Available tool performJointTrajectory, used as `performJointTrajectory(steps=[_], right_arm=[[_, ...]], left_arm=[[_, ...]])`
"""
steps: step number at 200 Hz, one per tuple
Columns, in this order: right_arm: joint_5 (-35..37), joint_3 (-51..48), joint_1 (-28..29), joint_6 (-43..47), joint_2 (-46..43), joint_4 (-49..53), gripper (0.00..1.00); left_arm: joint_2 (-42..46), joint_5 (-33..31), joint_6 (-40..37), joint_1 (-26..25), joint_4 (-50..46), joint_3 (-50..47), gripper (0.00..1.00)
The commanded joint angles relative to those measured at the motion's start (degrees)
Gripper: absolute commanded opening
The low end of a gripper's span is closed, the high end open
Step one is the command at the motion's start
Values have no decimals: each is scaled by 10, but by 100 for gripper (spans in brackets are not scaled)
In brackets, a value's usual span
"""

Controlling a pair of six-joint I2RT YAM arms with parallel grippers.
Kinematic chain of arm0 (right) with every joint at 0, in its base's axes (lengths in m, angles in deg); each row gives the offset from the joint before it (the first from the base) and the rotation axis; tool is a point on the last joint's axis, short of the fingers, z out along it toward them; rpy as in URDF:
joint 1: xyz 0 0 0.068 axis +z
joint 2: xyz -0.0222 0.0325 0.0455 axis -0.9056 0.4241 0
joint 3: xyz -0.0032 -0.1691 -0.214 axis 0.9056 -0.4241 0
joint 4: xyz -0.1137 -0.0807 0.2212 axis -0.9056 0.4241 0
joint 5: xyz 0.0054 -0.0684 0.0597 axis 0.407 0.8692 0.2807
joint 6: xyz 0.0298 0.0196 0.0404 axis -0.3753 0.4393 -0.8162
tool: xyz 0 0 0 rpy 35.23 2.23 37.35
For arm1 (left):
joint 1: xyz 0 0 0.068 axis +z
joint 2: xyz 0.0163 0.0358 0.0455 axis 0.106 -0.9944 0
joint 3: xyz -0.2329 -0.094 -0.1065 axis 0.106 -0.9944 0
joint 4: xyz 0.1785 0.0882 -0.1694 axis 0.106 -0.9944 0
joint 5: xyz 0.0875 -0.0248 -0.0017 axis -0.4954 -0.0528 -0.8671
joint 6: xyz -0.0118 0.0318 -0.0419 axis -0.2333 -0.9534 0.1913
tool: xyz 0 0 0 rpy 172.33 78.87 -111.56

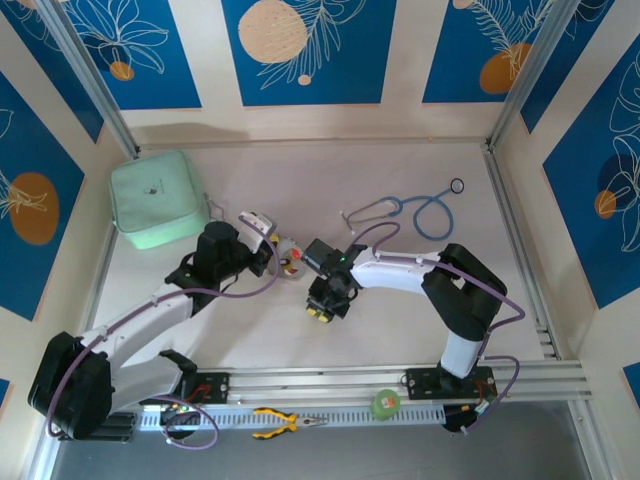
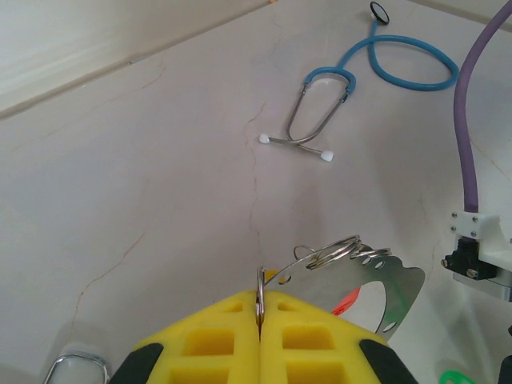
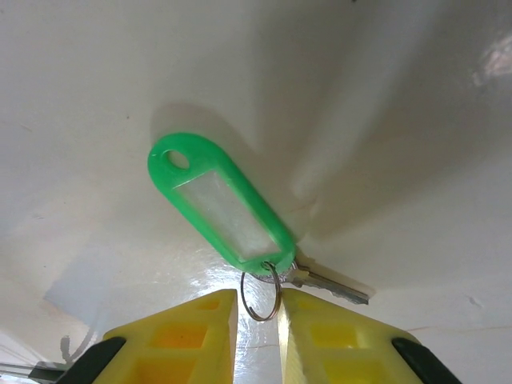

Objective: Put the keys on the keyring

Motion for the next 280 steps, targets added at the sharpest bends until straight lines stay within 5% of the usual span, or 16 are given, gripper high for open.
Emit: performJointTrajectory(steps=[1,76,135,180,234,259,280], right_arm=[[-6,11,-4,-14,12,8,21],[-6,13,-6,-13,16,5,17],[4,13,-5,-11,11,10,0],[70,25,5,36,-54,68,0],[210,-64,25,318,-264,64,0],[183,-109,-19,476,-367,-8,0],[81,-161,-74,631,-435,-119,0]], left_arm=[[10,12,-8,-5,3,19,0],[10,13,-9,-4,5,18,0],[12,14,-10,-5,5,17,0],[18,16,-18,-5,7,13,0],[51,42,-34,-13,15,2,0],[65,99,-37,-17,36,-12,0],[73,180,-13,-17,82,-28,0]])
